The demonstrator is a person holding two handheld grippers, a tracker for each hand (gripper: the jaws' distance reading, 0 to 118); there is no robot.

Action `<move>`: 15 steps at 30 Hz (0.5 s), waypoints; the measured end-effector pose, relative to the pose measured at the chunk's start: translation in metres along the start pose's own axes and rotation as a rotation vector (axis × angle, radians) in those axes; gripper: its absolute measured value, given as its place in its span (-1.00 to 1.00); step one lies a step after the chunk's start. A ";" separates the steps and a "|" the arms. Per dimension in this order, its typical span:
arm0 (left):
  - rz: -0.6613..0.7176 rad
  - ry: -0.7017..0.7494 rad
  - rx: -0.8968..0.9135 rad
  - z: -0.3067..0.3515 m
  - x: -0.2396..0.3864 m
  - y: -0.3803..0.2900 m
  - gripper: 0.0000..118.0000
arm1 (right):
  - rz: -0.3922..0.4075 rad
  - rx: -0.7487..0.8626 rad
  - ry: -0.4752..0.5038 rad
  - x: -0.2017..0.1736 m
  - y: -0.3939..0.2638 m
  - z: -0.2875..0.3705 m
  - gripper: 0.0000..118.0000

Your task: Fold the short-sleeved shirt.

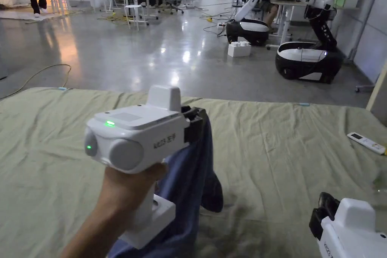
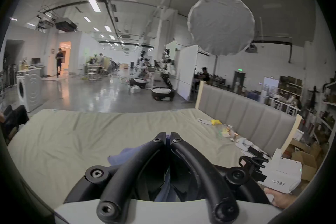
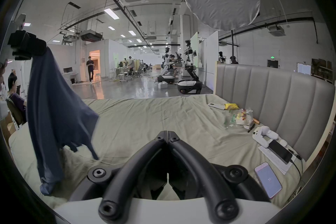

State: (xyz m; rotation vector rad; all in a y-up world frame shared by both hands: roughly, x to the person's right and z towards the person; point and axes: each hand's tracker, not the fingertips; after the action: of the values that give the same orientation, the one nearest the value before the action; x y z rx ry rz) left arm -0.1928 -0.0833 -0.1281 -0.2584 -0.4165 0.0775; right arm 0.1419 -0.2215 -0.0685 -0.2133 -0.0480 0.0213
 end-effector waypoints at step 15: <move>0.056 -0.155 -0.403 -0.075 0.113 -0.177 -0.23 | -0.026 -0.052 -0.090 0.042 -0.020 0.016 -0.99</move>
State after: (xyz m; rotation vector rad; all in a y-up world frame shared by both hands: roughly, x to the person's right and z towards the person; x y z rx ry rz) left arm -0.0548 -0.2570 -0.1038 -0.6645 -0.5789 0.0680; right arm 0.1838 -0.2367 -0.0468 -0.2633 -0.1408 0.0034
